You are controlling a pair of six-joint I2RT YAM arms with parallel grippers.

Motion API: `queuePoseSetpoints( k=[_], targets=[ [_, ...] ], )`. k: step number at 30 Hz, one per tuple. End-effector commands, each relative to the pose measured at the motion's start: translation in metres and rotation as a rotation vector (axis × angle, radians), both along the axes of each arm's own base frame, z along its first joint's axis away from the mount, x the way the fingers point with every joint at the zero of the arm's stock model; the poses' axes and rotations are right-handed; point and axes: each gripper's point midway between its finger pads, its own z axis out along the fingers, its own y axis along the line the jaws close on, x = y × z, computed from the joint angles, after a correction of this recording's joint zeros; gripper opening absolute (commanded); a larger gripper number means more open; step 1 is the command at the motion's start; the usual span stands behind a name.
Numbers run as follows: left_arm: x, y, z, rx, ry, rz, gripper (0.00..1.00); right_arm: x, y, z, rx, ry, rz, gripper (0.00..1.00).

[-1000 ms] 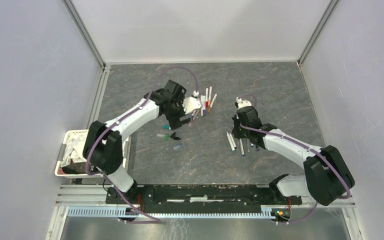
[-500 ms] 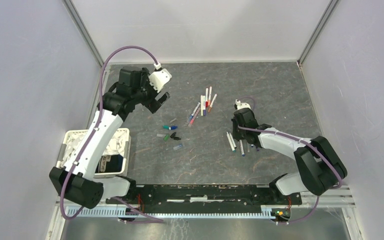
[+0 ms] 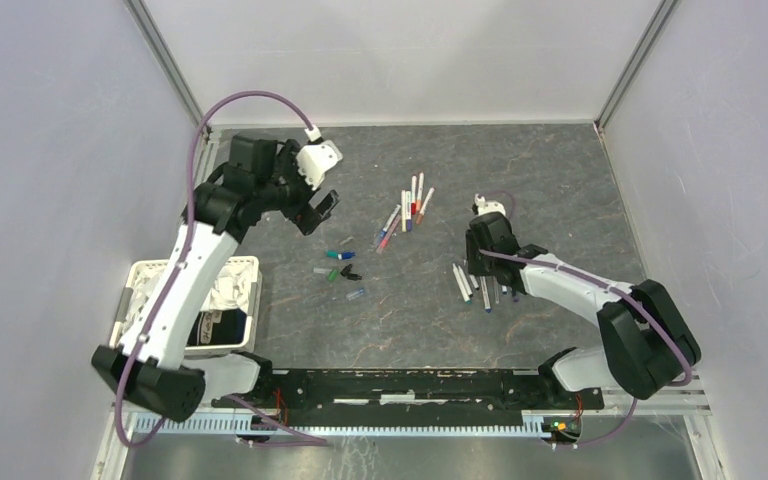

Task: Open the pen caps
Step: Place the pen at the center of the board.

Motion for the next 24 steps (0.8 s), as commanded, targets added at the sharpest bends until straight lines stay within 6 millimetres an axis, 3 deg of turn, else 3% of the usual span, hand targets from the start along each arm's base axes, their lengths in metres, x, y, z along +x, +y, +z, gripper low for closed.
queuePoseSetpoints(
  k=[1, 5, 9, 13, 19, 24],
  targets=[
    [0.008, 0.007, 0.042, -0.084, -0.16, 0.113, 1.0, 0.042, 0.015, 0.053, 0.054, -0.14, -0.043, 0.35],
    [0.0, -0.011, 0.01, -0.106, 0.003, 0.038, 1.0, 0.076, 0.031, 0.06, 0.05, -0.144, -0.067, 0.36],
    [-0.005, -0.022, 0.009, -0.178, 0.022, 0.022, 1.0, 0.114, 0.055, 0.066, 0.071, -0.172, -0.056, 0.39],
    [-0.009, -0.022, 0.001, -0.216, -0.021, 0.029, 1.0, 0.152, 0.073, 0.067, 0.072, -0.22, -0.051, 0.45],
    [-0.014, -0.012, -0.02, -0.157, -0.011, 0.043, 1.0, 0.2, 0.095, 0.051, 0.033, -0.203, -0.064, 0.45],
    [-0.018, -0.009, -0.02, -0.144, -0.022, 0.035, 1.0, 0.218, 0.098, 0.037, 0.008, -0.199, -0.091, 0.42]
  ],
)
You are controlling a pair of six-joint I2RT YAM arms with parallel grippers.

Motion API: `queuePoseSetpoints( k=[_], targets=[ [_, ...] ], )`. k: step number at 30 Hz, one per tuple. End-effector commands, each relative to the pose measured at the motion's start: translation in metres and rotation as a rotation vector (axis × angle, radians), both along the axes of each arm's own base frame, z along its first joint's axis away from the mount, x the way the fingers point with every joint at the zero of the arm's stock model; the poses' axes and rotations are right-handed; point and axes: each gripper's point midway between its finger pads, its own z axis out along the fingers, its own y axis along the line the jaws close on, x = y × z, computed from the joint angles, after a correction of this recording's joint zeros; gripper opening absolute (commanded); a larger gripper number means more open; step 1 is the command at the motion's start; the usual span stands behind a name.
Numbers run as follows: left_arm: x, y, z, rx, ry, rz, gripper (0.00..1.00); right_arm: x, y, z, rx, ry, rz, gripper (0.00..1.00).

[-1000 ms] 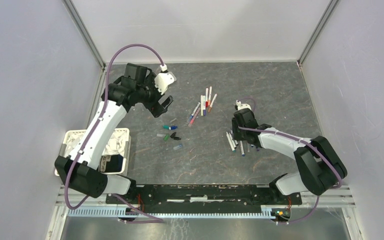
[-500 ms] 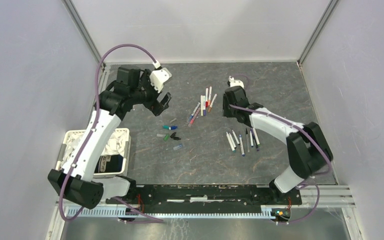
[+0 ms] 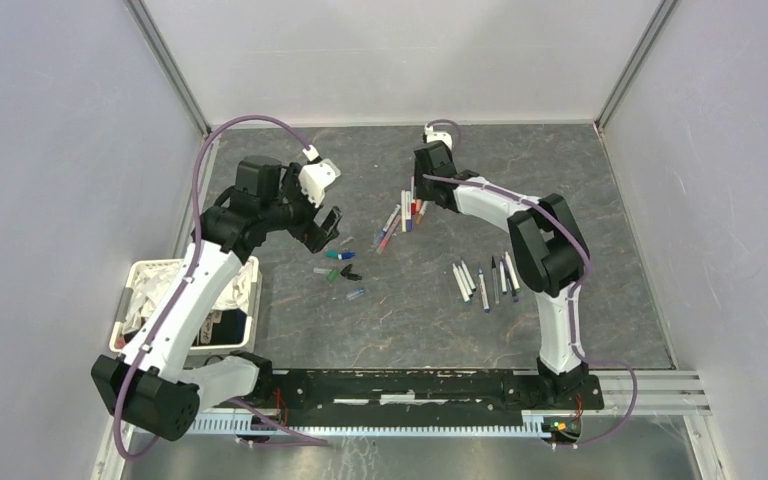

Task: Open the pen caps
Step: Place the pen at the center of the board, then pick up the pen from the center of the board.

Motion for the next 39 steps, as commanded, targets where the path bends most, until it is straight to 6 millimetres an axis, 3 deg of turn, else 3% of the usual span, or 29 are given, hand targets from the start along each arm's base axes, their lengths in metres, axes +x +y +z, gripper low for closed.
queuePoseSetpoints(
  k=[1, 10, 23, 33, 39],
  targets=[
    [0.003, 0.0, 0.014, -0.019, -0.073, 0.002, 1.0, 0.016, -0.005, 0.001, -0.034, -0.022, -0.055, 0.42],
    [0.001, 0.006, 0.003, 0.017, -0.055, 0.015, 1.0, 0.021, -0.016, -0.01, -0.064, -0.005, -0.099, 0.33],
    [0.0, 0.005, 0.002, 0.026, -0.042, -0.003, 1.0, 0.035, -0.016, -0.029, -0.115, 0.039, -0.095, 0.33],
    [-0.003, 0.006, 0.003, 0.033, -0.048, -0.007, 1.0, 0.019, -0.035, -0.046, -0.186, 0.079, -0.139, 0.29],
    [-0.005, 0.006, 0.007, 0.025, -0.05, -0.011, 1.0, 0.006, -0.053, -0.054, -0.245, 0.128, -0.16, 0.19]
  ],
)
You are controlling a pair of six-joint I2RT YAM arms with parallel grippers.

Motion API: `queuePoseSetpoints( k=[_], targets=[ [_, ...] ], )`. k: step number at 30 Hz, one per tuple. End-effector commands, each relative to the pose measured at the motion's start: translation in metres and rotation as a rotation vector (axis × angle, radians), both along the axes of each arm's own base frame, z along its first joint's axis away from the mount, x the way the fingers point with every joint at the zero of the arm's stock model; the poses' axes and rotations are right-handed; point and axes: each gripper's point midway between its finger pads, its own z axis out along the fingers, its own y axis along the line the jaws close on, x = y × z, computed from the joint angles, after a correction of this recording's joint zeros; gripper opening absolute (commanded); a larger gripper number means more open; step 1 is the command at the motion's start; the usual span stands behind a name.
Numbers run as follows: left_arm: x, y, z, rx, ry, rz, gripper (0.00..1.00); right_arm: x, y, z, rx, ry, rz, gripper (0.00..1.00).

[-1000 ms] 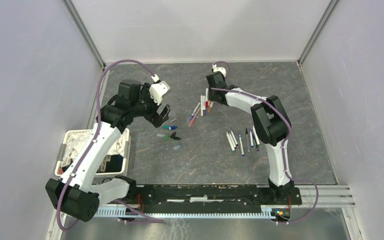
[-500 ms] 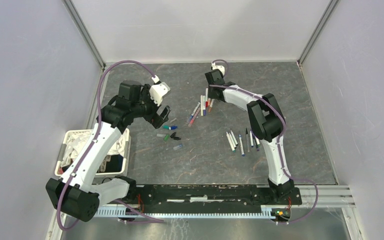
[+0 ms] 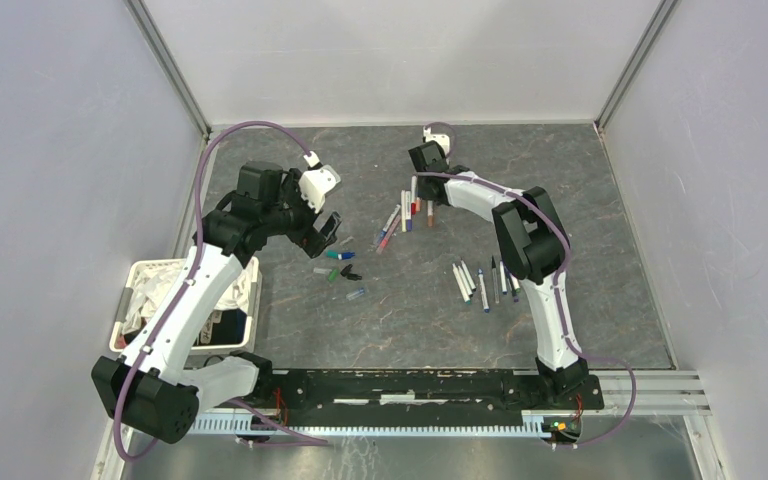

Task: Open the pen caps
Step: Pick up the pen from the center of the board.

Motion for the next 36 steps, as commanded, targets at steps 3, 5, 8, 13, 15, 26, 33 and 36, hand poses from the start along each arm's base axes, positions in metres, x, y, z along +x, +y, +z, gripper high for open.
queuePoseSetpoints(
  k=[3, 5, 8, 13, 15, 26, 33, 36],
  targets=[
    [0.0, -0.002, 0.021, -0.017, -0.05, -0.016, 1.0, -0.03, -0.038, -0.012, -0.086, 0.072, -0.065, 0.17],
    [0.0, -0.002, 0.022, -0.023, -0.048, -0.009, 1.0, -0.036, -0.037, -0.01, -0.058, 0.066, -0.048, 0.19],
    [-0.001, -0.002, 0.025, -0.028, -0.048, -0.009, 1.0, -0.043, -0.034, -0.012, -0.051, 0.091, -0.014, 0.34],
    [-0.003, -0.001, 0.029, -0.03, -0.053, -0.004, 1.0, -0.061, -0.04, -0.024, -0.054, 0.131, -0.01, 0.36],
    [-0.004, -0.002, 0.029, -0.031, -0.05, -0.003, 1.0, -0.068, -0.041, -0.028, -0.049, 0.14, -0.009, 0.35],
    [-0.004, -0.008, 0.026, -0.079, -0.014, 0.007, 1.0, -0.054, -0.022, 0.02, 0.078, 0.062, -0.013, 0.0],
    [0.01, -0.031, 0.024, -0.212, 0.066, 0.045, 1.0, -0.078, 0.007, 0.135, 0.486, -0.244, -0.017, 0.0],
    [0.009, -0.046, 0.029, -0.293, 0.114, 0.015, 1.0, -0.1, 0.022, 0.187, 0.607, -0.386, 0.03, 0.0]
  ],
)
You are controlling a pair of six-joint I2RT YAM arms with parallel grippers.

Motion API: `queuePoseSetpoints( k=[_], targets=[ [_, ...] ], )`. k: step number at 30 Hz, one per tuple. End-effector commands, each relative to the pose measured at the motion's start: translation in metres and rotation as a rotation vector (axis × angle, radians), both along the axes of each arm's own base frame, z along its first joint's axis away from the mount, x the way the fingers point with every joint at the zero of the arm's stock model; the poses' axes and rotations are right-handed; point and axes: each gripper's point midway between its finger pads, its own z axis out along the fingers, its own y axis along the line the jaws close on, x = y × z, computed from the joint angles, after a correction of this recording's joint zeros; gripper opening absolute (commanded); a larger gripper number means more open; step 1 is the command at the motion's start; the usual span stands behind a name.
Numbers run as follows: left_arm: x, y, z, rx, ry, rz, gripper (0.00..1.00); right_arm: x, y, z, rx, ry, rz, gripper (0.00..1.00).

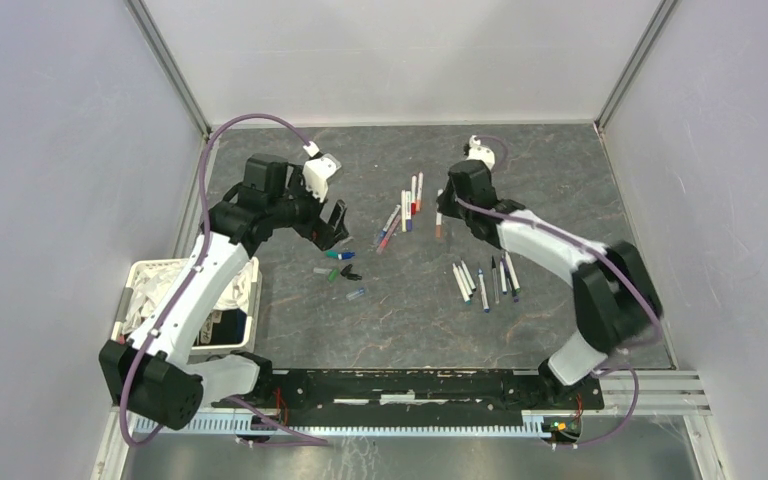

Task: Open the pen caps
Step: Pick up the pen from the center of the board.

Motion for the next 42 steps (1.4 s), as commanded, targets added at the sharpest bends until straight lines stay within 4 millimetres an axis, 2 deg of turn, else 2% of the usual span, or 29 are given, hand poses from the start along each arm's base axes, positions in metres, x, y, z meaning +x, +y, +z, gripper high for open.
queuePoseSetpoints(
  k=[1, 5, 8, 11, 16, 24, 29, 32, 37, 42],
  targets=[
    [0.003, -0.034, 0.03, -0.206, 0.038, -0.035, 1.0, -0.011, 0.044, 0.124, 0.325, -0.342, 0.029, 0.0],
    [-0.006, -0.052, 0.045, -0.308, 0.092, -0.099, 1.0, -0.045, 0.066, 0.185, 0.456, -0.521, 0.064, 0.0],
    [-0.014, -0.063, 0.063, -0.392, 0.128, -0.127, 1.0, -0.067, 0.082, 0.217, 0.521, -0.594, 0.078, 0.0],
    [-0.023, -0.071, 0.083, -0.458, 0.139, -0.162, 1.0, -0.082, 0.095, 0.238, 0.58, -0.632, 0.101, 0.0],
    [-0.035, -0.079, 0.086, -0.499, 0.171, -0.214, 1.0, -0.101, 0.112, 0.262, 0.619, -0.68, 0.12, 0.0],
    [-0.048, -0.092, 0.081, -0.519, 0.193, -0.269, 0.97, -0.111, 0.127, 0.274, 0.647, -0.7, 0.144, 0.0],
    [-0.05, -0.091, 0.065, -0.491, 0.208, -0.264, 0.88, -0.114, 0.128, 0.276, 0.649, -0.711, 0.137, 0.0],
    [-0.052, -0.09, 0.059, -0.48, 0.213, -0.269, 0.78, -0.115, 0.129, 0.276, 0.65, -0.711, 0.141, 0.0],
    [-0.053, -0.091, 0.07, -0.485, 0.179, -0.302, 0.47, -0.116, 0.134, 0.274, 0.661, -0.699, 0.149, 0.0],
    [-0.056, -0.093, 0.078, -0.487, 0.154, -0.347, 0.38, -0.118, 0.14, 0.267, 0.68, -0.669, 0.163, 0.0]
  ],
)
